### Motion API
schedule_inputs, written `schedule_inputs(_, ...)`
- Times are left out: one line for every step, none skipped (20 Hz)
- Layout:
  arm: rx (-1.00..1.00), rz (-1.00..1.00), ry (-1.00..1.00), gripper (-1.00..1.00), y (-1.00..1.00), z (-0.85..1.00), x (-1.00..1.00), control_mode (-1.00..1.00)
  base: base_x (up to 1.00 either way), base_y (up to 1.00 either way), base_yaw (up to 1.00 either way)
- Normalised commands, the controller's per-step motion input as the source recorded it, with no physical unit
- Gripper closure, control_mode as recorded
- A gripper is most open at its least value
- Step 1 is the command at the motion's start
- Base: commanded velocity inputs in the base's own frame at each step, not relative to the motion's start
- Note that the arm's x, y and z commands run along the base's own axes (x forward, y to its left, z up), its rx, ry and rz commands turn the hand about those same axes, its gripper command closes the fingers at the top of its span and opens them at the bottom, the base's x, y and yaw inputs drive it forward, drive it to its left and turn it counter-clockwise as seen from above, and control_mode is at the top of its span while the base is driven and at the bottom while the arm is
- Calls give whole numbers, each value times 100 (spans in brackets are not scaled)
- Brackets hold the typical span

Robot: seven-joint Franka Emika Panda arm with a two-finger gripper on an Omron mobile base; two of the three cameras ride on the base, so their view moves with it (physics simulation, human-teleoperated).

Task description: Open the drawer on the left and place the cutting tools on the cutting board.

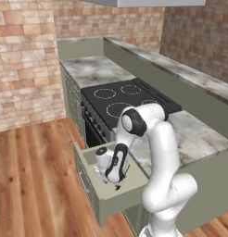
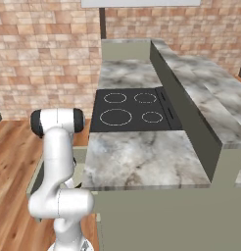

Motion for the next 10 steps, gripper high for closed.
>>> schedule_inputs(0, -18, 0, -100, 0, -36, 12, -100, 0, 0, 0)
schedule_inputs(-1, -18, 0, -100, 0, -38, 11, -100, 0, 0, 0)
schedule_inputs(-1, -19, 0, -100, 0, -35, 9, -100, 0, 0, 0)
schedule_inputs(-2, -19, 0, -100, 0, -33, 5, -100, 0, 0, 0)
schedule_inputs(-3, -19, 0, -100, 0, -29, 0, -100, 0, 0, 0)
schedule_inputs(-3, -19, 0, -100, 0, -26, 0, -100, 0, 0, 0)
schedule_inputs(-2, -19, 0, -100, 0, -23, 0, -100, 0, 0, 0)
schedule_inputs(-1, -19, 0, -100, 0, -17, 0, -100, 0, 0, 0)
schedule_inputs(0, -18, 0, -100, 0, -16, 0, -100, 0, 0, 0)
schedule_inputs(0, -15, 0, -100, 0, -14, 0, -100, 0, 0, 0)
